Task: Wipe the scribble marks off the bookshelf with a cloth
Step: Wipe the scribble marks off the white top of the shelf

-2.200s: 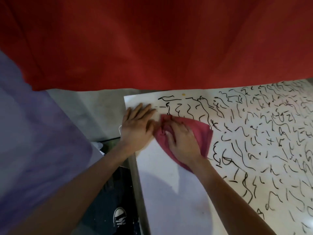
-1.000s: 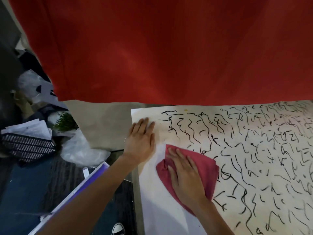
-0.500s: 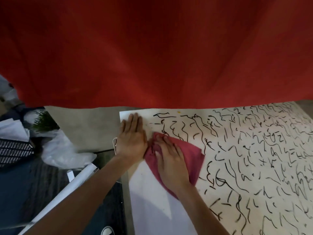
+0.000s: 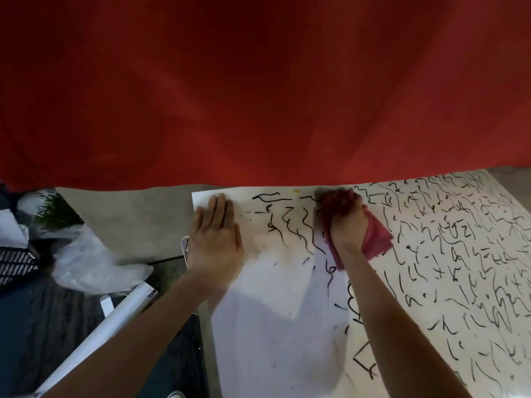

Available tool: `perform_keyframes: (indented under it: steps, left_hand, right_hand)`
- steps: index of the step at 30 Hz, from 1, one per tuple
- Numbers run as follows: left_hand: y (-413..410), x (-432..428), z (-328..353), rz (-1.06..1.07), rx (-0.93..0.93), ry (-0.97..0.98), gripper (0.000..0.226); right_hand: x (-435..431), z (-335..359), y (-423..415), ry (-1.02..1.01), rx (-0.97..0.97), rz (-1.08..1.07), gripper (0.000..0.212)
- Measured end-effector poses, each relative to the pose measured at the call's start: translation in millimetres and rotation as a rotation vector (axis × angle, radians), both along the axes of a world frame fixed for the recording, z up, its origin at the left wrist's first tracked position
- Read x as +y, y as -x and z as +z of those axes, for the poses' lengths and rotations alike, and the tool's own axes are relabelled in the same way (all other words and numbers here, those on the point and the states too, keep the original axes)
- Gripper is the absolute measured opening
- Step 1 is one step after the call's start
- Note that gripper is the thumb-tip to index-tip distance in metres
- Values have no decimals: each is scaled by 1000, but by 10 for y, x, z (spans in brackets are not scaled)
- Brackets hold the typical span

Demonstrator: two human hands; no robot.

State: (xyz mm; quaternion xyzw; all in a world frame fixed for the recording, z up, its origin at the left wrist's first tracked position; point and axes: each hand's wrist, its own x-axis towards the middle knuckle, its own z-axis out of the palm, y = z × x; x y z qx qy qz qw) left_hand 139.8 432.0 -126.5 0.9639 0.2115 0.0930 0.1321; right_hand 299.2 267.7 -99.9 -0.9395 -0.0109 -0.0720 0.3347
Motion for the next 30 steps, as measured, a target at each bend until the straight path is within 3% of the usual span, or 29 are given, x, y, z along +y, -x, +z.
perform_keyframes:
  steps: [4, 8, 11, 15, 17, 19, 21, 23, 26, 27, 28, 30]
  left_hand:
    - [15, -17, 42, 49, 52, 10, 83]
    - [10, -25, 76, 74, 52, 43, 70]
    - [3, -6, 59, 63, 75, 62, 64]
    - [9, -4, 77, 40, 114, 55, 75]
    - [16, -18, 83, 46, 90, 44, 78]
    - [11, -29, 81, 53, 80, 56, 75]
    - [10, -30, 82, 57, 88, 82, 70]
    - [2, -28, 78, 62, 81, 97, 56]
    - [6, -13, 61, 65, 11, 91, 59]
    - [15, -10, 49, 57, -7, 95, 65]
    - [19, -9, 57, 44, -14, 99, 68]
    - [35, -3, 52, 20, -2, 105, 67]
  right_hand:
    - [375, 55, -231, 80, 68, 287, 30]
    - [471, 82, -65, -15, 167, 603, 22]
    - [257, 77, 203, 21, 273, 781, 38]
    - [-504, 61, 823, -33, 366, 1040, 38]
    - [-754, 198, 962, -183, 527, 1031, 28]
    - [-750, 363, 854, -523, 607, 903, 17]
    - [-560, 467, 613, -700, 457, 732, 29]
    - [-217, 408, 408, -479, 285, 664, 36]
    - [271, 37, 355, 373, 117, 680, 48]
    - [342, -31, 432, 523, 79, 726, 55]
    - [345, -45, 537, 565, 39, 799, 61]
    - [117, -37, 762, 436, -21, 974, 65]
